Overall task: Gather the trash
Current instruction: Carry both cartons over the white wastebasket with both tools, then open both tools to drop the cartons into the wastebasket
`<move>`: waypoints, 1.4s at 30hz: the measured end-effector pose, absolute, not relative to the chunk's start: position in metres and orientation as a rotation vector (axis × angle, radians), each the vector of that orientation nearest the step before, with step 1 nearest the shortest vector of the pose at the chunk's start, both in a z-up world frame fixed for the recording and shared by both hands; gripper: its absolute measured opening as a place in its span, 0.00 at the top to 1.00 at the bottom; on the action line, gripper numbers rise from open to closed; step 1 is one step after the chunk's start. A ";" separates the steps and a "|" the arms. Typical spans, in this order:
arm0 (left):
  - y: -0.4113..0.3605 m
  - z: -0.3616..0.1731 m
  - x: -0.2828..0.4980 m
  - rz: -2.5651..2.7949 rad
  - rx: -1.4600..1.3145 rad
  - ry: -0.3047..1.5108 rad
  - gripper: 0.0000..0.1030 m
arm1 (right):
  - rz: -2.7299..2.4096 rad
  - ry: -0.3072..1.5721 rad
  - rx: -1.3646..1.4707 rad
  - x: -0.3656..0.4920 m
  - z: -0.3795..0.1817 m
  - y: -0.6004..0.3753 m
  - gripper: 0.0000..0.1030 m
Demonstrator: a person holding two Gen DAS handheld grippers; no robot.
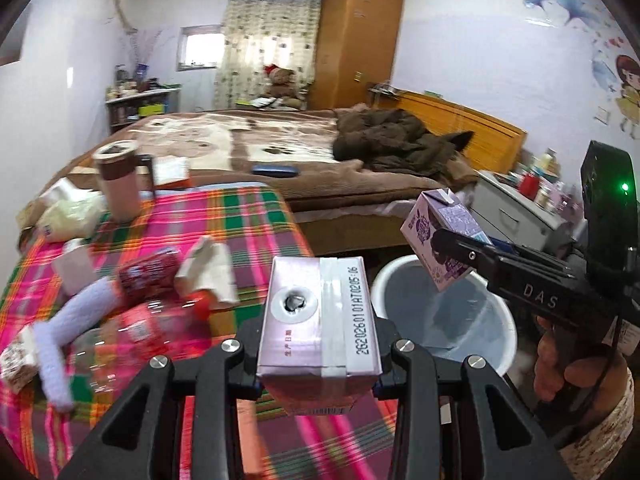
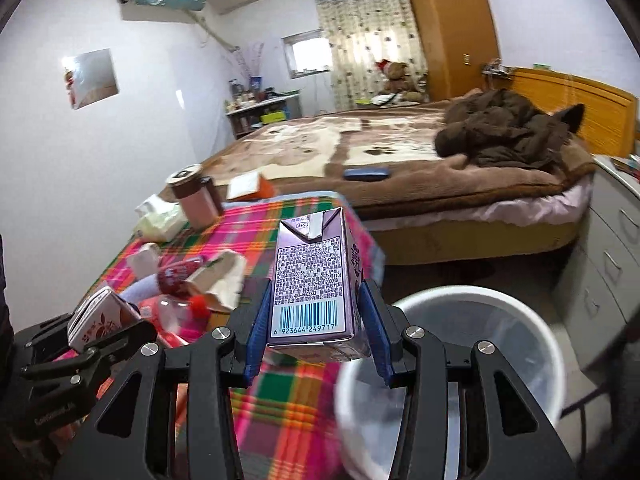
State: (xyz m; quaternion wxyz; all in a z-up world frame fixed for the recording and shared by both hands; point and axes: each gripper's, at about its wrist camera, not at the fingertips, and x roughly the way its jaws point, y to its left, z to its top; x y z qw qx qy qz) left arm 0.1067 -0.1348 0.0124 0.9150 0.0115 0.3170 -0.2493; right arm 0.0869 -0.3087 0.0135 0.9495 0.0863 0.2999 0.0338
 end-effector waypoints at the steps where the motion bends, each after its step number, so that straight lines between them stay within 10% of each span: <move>1: -0.144 0.011 0.109 -0.528 0.033 0.655 0.63 | 0.056 0.612 0.181 0.085 0.012 -0.313 0.56; 25: -0.285 -0.043 0.135 -0.775 0.080 0.832 0.63 | -0.194 0.806 0.286 0.071 -0.061 -0.411 0.56; 29: -0.285 -0.045 0.135 -0.771 0.088 0.820 0.36 | -0.205 0.826 0.292 0.069 -0.067 -0.417 0.55; 33: -0.278 -0.044 0.137 -0.760 0.063 0.821 0.36 | -0.218 0.815 0.297 0.067 -0.067 -0.421 0.33; 42: -0.250 -0.034 0.129 -0.718 0.055 0.785 0.36 | -0.196 0.779 0.266 0.062 -0.056 -0.410 0.31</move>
